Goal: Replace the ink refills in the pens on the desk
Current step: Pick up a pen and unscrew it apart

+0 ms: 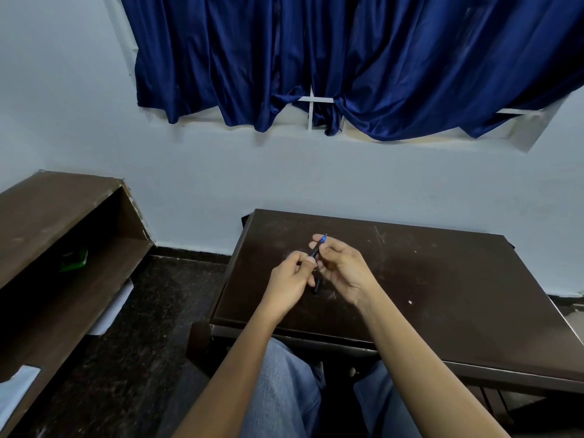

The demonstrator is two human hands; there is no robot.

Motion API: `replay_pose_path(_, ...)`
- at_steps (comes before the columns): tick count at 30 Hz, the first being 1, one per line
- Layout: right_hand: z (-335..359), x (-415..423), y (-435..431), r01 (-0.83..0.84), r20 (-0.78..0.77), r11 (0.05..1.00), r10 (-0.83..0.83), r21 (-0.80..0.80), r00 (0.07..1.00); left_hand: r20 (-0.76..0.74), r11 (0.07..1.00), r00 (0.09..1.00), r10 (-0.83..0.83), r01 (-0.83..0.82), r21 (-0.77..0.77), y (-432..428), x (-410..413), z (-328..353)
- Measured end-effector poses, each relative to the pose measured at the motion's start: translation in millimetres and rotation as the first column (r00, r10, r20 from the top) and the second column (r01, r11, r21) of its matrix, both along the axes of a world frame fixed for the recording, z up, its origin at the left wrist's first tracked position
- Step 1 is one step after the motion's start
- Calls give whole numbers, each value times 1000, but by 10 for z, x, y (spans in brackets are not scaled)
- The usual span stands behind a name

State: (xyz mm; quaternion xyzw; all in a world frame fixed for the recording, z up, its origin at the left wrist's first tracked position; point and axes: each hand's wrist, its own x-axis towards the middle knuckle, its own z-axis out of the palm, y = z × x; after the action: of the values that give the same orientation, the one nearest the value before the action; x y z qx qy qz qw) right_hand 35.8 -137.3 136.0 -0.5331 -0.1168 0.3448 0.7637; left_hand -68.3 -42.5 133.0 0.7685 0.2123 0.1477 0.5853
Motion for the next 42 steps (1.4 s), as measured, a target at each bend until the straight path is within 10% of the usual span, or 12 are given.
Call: replay_pose_path(42,-192,195,159,21,-250,1000,-22,-9,968,-18,973,989,149,-150,-174,-4,268,-281)
